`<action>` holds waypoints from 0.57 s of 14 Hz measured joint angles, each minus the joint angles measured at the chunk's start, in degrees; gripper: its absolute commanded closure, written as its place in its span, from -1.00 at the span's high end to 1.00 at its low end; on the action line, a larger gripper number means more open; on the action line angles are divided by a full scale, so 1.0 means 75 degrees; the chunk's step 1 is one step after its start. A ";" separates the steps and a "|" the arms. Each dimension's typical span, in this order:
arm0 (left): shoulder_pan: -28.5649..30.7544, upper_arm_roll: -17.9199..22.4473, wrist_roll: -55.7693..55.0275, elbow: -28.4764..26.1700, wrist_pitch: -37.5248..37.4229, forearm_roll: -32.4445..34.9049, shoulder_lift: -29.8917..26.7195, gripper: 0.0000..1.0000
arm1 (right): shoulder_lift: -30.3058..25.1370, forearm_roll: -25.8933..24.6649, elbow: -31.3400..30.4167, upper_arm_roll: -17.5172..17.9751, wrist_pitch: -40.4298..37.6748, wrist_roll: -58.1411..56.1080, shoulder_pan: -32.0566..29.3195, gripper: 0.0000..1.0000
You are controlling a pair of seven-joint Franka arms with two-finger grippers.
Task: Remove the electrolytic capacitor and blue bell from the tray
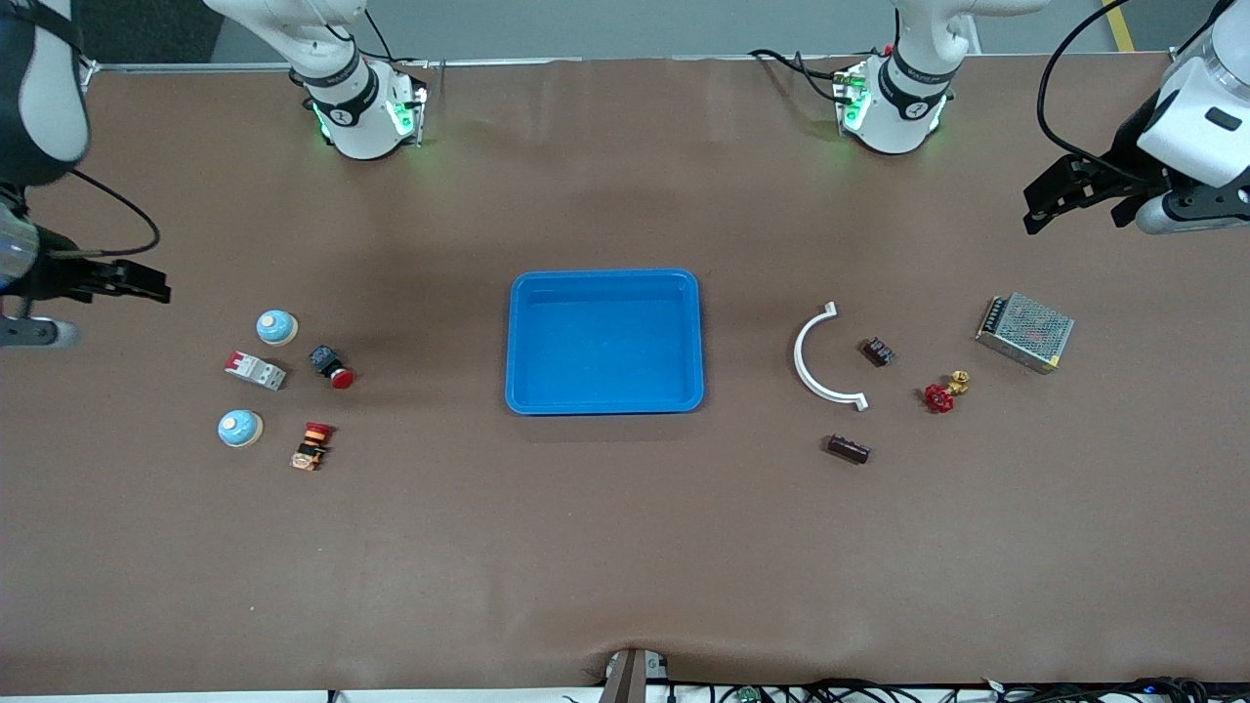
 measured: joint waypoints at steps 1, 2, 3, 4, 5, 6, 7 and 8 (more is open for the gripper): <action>0.0000 0.0000 0.0000 0.0002 -0.0002 0.0000 0.0000 1.00 | -0.0003 0.0002 0.0367 0.0033 -0.0217 0.0057 0.0000 1.00; 0.0001 0.0000 0.0000 0.0007 -0.0013 0.0000 0.0000 1.00 | -0.0004 0.0003 0.0678 0.0037 -0.0340 0.0076 -0.0001 1.00; 0.0001 0.0000 0.0000 0.0014 -0.0031 0.0008 0.0000 1.00 | -0.0004 0.0004 0.0916 0.0036 -0.0377 0.0083 -0.0005 1.00; 0.0002 0.0000 0.0000 0.0022 -0.0045 0.0024 0.0000 1.00 | -0.0004 0.0004 0.1114 0.0035 -0.0390 0.0091 -0.0006 1.00; 0.0003 0.0000 0.0000 0.0031 -0.0062 0.0043 0.0000 1.00 | -0.0003 0.0024 0.1254 0.0034 -0.0404 0.0141 -0.0005 1.00; 0.0005 0.0000 0.0000 0.0040 -0.0074 0.0054 0.0000 1.00 | -0.0003 0.0147 0.1338 0.0017 -0.0419 0.0354 -0.0002 1.00; 0.0008 0.0000 0.0000 0.0051 -0.0078 0.0059 -0.0001 1.00 | -0.0001 0.0385 0.1382 -0.0050 -0.0466 0.0806 0.0027 1.00; 0.0011 0.0002 0.0000 0.0063 -0.0081 0.0061 -0.0001 1.00 | 0.0004 0.0631 0.1399 -0.0221 -0.0566 0.1290 0.0130 1.00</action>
